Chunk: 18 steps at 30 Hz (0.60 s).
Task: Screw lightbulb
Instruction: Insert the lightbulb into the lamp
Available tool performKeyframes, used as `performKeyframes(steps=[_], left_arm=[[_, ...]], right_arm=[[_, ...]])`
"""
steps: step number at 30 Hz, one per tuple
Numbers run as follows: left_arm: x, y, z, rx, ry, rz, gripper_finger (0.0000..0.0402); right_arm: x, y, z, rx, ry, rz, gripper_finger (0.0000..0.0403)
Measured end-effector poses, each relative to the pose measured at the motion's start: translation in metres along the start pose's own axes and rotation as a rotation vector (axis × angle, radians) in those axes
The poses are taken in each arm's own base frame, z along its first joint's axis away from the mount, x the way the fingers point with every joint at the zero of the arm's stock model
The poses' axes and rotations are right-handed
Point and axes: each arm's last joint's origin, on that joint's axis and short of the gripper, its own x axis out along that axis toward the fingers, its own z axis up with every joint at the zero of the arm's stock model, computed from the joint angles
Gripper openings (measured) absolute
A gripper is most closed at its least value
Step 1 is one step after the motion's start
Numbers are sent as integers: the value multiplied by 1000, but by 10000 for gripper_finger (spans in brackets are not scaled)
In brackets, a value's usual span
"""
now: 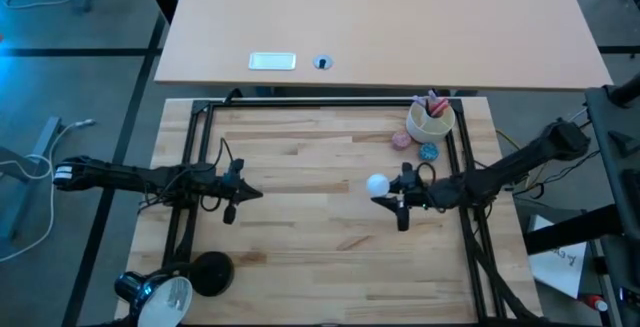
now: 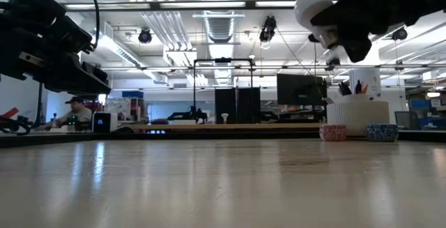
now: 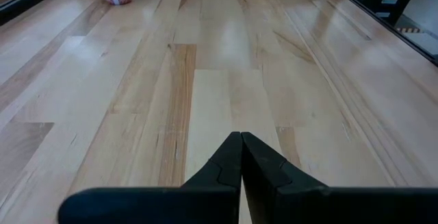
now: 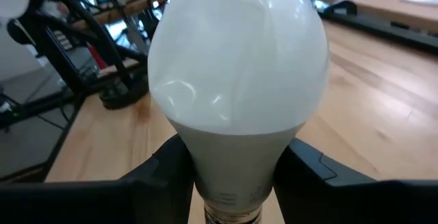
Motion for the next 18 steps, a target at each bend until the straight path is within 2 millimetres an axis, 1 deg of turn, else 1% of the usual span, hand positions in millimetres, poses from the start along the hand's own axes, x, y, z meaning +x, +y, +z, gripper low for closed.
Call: performKeyframes(steps=[3,11,16,18], left_arm=[[0,0,0,0,0,0,0],[0,0,0,0,-1,0,0],[0,0,0,0,0,0,0],[0,0,0,0,0,0,0]], right_arm=[[-5,-2,2,4,-20,8,152],[-7,-7,-6,-9,-7,2,147],[-6,-7,-8,-90,2,-1,148],[-5,-5,-5,-134,0,2,143]])
